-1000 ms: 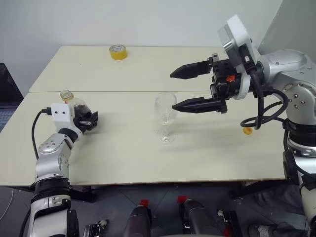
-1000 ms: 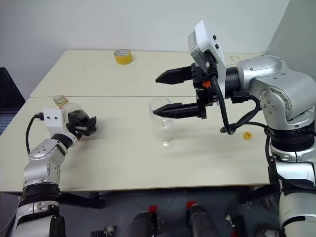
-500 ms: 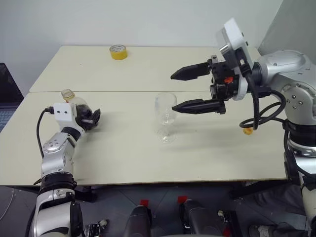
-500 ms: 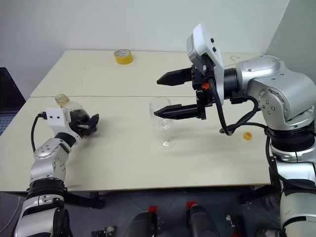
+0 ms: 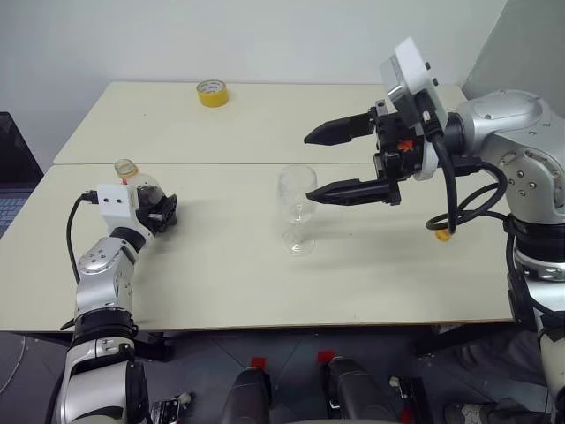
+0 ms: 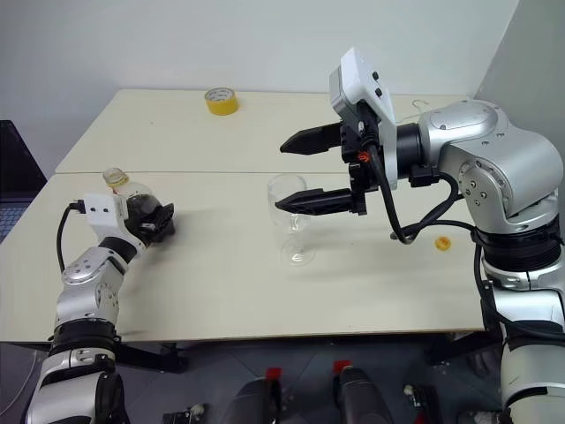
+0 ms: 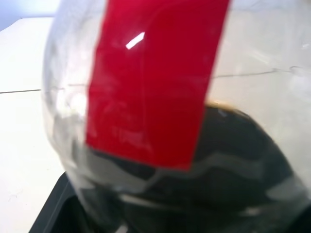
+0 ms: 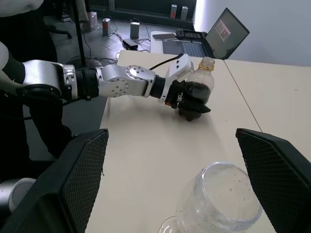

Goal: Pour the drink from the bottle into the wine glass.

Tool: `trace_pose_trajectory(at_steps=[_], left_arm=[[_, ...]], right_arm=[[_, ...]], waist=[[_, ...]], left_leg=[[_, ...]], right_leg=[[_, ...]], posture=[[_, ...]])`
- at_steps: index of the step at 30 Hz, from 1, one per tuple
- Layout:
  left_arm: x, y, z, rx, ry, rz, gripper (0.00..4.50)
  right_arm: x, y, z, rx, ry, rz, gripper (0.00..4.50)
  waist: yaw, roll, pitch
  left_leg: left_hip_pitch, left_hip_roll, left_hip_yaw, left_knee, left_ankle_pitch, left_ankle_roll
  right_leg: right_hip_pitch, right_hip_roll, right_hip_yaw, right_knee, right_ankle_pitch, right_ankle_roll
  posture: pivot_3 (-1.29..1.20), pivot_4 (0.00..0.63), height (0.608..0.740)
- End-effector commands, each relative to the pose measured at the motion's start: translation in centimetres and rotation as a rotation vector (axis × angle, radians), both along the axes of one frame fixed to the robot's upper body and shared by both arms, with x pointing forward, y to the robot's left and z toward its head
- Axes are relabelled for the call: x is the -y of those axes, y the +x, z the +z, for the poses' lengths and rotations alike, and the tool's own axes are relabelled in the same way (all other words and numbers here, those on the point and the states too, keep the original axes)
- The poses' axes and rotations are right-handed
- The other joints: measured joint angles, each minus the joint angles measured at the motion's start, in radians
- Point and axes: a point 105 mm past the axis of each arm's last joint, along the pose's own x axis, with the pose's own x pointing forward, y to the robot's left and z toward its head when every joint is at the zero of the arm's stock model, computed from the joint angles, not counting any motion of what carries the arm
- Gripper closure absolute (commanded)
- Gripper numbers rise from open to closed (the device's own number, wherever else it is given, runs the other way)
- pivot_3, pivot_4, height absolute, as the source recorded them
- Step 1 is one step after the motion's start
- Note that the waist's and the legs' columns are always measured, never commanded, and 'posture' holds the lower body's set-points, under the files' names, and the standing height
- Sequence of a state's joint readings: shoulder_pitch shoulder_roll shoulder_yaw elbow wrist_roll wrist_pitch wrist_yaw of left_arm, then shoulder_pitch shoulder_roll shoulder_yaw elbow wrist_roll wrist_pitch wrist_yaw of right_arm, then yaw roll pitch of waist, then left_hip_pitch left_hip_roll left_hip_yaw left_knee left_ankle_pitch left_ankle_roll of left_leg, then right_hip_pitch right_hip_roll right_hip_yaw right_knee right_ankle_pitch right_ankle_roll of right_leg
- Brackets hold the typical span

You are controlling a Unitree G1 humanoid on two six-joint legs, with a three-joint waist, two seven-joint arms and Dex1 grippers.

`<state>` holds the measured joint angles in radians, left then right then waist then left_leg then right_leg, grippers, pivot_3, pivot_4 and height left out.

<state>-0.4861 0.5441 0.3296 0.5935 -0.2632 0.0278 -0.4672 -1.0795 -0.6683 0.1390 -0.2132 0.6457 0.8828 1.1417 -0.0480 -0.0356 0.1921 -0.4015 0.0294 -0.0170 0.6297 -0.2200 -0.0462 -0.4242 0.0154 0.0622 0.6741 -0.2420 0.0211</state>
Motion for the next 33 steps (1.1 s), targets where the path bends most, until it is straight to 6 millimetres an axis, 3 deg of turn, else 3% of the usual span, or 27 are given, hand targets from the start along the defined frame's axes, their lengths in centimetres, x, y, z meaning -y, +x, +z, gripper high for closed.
trace_pose_trajectory(at_steps=[1, 29, 33], left_arm=[[0.47, 0.19, 1.20, 0.040, 0.021, -0.019, 1.17], [0.89, 0.33, 1.12, 0.037, 0.009, -0.034, 1.17], [0.91, 0.34, 1.17, 0.035, 0.010, -0.036, 1.60]], right_arm=[[0.23, -0.33, 1.10, 0.065, 0.004, 0.000, 0.00], [0.46, 0.01, 0.88, 0.073, -0.003, -0.026, 0.00], [0.46, 0.02, 0.85, 0.073, -0.002, -0.027, 0.00]], waist=[[0.000, 0.000, 0.000], [0.000, 0.000, 0.000], [0.000, 0.000, 0.000]], left_leg=[[0.000, 0.000, 0.000, 0.000, 0.000, 0.000], [0.000, 0.000, 0.000, 0.000, 0.000, 0.000], [0.000, 0.000, 0.000, 0.000, 0.000, 0.000]], right_leg=[[0.000, 0.000, 0.000, 0.000, 0.000, 0.000], [0.000, 0.000, 0.000, 0.000, 0.000, 0.000], [0.000, 0.000, 0.000, 0.000, 0.000, 0.000]], posture=[[0.00, 0.150, 0.740], [0.00, 0.150, 0.740], [0.00, 0.150, 0.740]])
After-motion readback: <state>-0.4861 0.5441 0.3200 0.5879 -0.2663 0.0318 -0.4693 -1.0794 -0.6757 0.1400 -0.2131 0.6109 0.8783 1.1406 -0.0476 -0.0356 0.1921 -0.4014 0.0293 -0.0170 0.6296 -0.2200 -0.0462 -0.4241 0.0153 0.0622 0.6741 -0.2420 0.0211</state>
